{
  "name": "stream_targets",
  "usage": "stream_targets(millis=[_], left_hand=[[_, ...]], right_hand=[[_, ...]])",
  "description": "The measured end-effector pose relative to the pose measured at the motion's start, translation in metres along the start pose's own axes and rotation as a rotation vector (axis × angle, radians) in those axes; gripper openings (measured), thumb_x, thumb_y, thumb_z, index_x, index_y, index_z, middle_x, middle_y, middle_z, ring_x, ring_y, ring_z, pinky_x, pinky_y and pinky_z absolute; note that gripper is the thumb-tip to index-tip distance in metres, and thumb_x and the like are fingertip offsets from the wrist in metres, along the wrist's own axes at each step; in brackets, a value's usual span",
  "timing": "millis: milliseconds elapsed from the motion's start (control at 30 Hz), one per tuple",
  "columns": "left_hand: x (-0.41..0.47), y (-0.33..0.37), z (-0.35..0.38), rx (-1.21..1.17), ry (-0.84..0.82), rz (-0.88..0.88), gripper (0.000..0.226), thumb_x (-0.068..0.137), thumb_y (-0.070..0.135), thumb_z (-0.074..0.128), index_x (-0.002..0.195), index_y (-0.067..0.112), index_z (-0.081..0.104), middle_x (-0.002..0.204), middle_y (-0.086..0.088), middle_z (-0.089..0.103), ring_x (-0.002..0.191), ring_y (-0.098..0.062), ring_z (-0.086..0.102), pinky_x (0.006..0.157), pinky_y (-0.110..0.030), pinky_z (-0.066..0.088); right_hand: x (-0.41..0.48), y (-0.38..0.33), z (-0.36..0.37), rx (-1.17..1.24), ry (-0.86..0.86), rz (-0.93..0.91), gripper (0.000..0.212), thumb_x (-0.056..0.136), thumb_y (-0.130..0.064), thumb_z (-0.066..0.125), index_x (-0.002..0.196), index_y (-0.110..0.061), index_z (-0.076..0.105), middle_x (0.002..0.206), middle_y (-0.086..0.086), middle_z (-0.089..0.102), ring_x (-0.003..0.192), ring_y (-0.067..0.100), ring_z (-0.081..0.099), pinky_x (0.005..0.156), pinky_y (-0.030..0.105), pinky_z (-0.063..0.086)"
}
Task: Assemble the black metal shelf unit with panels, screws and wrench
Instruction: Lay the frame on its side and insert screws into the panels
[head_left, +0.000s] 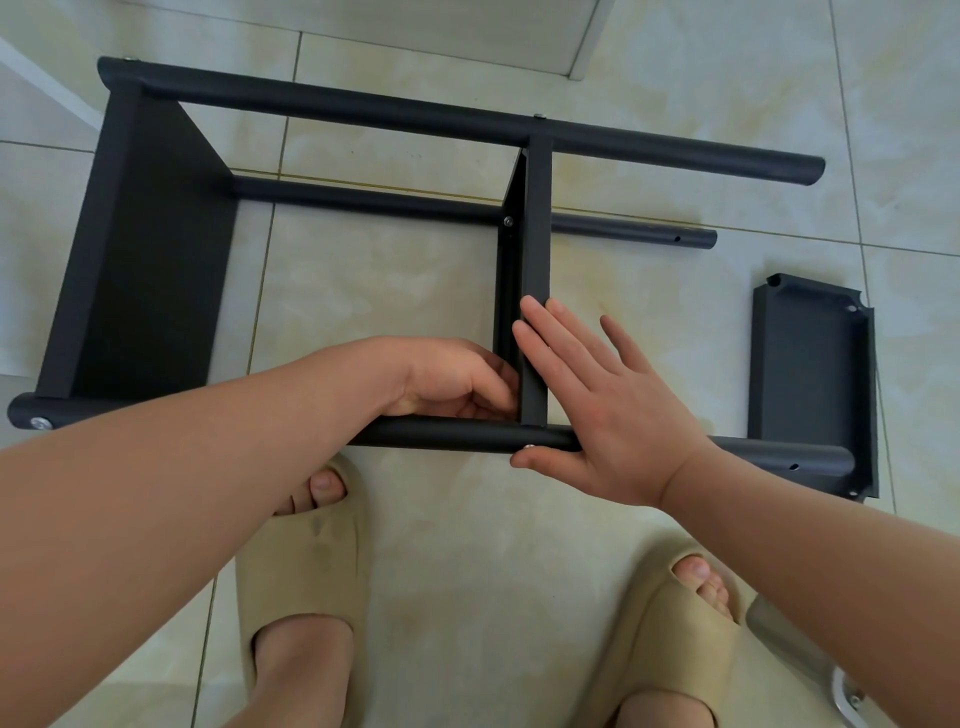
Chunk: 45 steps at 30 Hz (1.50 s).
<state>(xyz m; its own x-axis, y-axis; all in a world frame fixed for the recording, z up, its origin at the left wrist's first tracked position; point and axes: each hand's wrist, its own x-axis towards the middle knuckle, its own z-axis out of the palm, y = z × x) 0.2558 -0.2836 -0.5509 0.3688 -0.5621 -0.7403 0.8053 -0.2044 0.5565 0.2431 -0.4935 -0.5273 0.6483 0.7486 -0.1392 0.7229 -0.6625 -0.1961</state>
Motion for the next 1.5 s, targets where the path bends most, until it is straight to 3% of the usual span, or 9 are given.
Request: stream_targets(millis=[67, 200, 333, 467, 667, 800, 933, 1067, 1500], left_hand=[[0.0010, -0.0003, 0.0002, 0.040, 0.020, 0.006, 0.015, 0.092, -0.004, 0.054, 0.093, 0.006, 0.064, 0.076, -0.009, 0.068, 0.066, -0.017, 0.068, 0.063, -0.026, 0.053], [0.0019, -0.0014, -0.0005, 0.063, 0.033, -0.017, 0.012, 0.092, 0.000, 0.058, 0.098, 0.005, 0.066, 0.085, -0.013, 0.070, 0.076, -0.022, 0.069, 0.077, -0.033, 0.053], [-0.0003, -0.0008, -0.0010, 0.023, 0.014, -0.010, 0.017, 0.093, -0.005, 0.054, 0.102, 0.005, 0.064, 0.086, -0.013, 0.071, 0.072, -0.019, 0.070, 0.065, -0.027, 0.055], [-0.0017, 0.0018, 0.0010, -0.010, -0.003, 0.006, 0.019, 0.093, -0.007, 0.048, 0.091, 0.006, 0.062, 0.073, -0.007, 0.069, 0.064, -0.016, 0.069, 0.059, -0.023, 0.054], [-0.0002, 0.0006, 0.0011, 0.066, 0.037, -0.004, 0.012, 0.091, -0.003, 0.056, 0.096, 0.004, 0.064, 0.075, -0.010, 0.069, 0.067, -0.018, 0.068, 0.063, -0.026, 0.053], [-0.0014, 0.0000, 0.0001, 0.029, 0.041, 0.027, 0.020, 0.091, -0.009, 0.055, 0.101, 0.006, 0.063, 0.085, -0.012, 0.070, 0.073, -0.020, 0.069, 0.069, -0.028, 0.055], [-0.0011, 0.0004, 0.0013, -0.036, 0.015, 0.022, 0.019, 0.092, -0.008, 0.049, 0.097, 0.005, 0.062, 0.081, -0.011, 0.071, 0.073, -0.021, 0.070, 0.070, -0.030, 0.055], [0.0018, 0.0011, 0.0039, 0.138, 0.080, 0.019, 0.009, 0.089, -0.001, 0.059, 0.093, 0.003, 0.066, 0.079, -0.011, 0.068, 0.072, -0.022, 0.066, 0.071, -0.031, 0.052], [0.0006, 0.0020, 0.0030, -0.015, 0.027, 0.026, 0.018, 0.089, -0.011, 0.052, 0.096, 0.004, 0.059, 0.072, -0.010, 0.067, 0.065, -0.020, 0.068, 0.063, -0.028, 0.054]], right_hand=[[0.0000, 0.0004, -0.0001, -0.002, -0.002, 0.000, 0.099, 0.091, -0.079, 0.035, 0.162, -0.012, 0.017, 0.170, 0.002, 0.005, 0.157, 0.022, 0.006, 0.121, 0.060, 0.022], [0.0001, 0.0001, 0.0001, -0.002, -0.005, 0.001, 0.099, 0.091, -0.079, 0.035, 0.162, -0.012, 0.016, 0.170, 0.002, 0.005, 0.157, 0.020, 0.004, 0.121, 0.060, 0.022], [0.0002, -0.0003, -0.0005, -0.001, -0.002, 0.002, 0.099, 0.091, -0.079, 0.034, 0.162, -0.012, 0.017, 0.170, 0.002, 0.005, 0.157, 0.020, 0.004, 0.121, 0.060, 0.022], [0.0002, 0.0001, -0.0009, -0.002, -0.010, 0.004, 0.099, 0.091, -0.079, 0.034, 0.162, -0.012, 0.016, 0.170, 0.002, 0.004, 0.157, 0.020, 0.003, 0.121, 0.060, 0.022], [0.0001, -0.0002, -0.0008, 0.003, -0.005, 0.005, 0.099, 0.091, -0.079, 0.035, 0.162, -0.013, 0.016, 0.171, 0.002, 0.004, 0.157, 0.020, 0.003, 0.121, 0.060, 0.023], [0.0002, -0.0001, -0.0011, 0.003, -0.005, 0.005, 0.099, 0.091, -0.079, 0.034, 0.162, -0.013, 0.016, 0.170, 0.002, 0.004, 0.157, 0.020, 0.004, 0.121, 0.059, 0.023], [0.0002, -0.0002, -0.0003, 0.006, -0.007, 0.003, 0.099, 0.091, -0.079, 0.034, 0.162, -0.013, 0.016, 0.170, 0.002, 0.005, 0.157, 0.021, 0.004, 0.121, 0.060, 0.022], [0.0002, -0.0001, -0.0006, 0.004, -0.004, 0.005, 0.099, 0.091, -0.079, 0.033, 0.161, -0.012, 0.017, 0.170, 0.003, 0.005, 0.157, 0.021, 0.004, 0.121, 0.060, 0.022], [0.0004, 0.0000, -0.0011, -0.012, -0.004, 0.000, 0.098, 0.091, -0.078, 0.034, 0.162, -0.012, 0.017, 0.170, 0.003, 0.006, 0.157, 0.022, 0.005, 0.120, 0.060, 0.023]])
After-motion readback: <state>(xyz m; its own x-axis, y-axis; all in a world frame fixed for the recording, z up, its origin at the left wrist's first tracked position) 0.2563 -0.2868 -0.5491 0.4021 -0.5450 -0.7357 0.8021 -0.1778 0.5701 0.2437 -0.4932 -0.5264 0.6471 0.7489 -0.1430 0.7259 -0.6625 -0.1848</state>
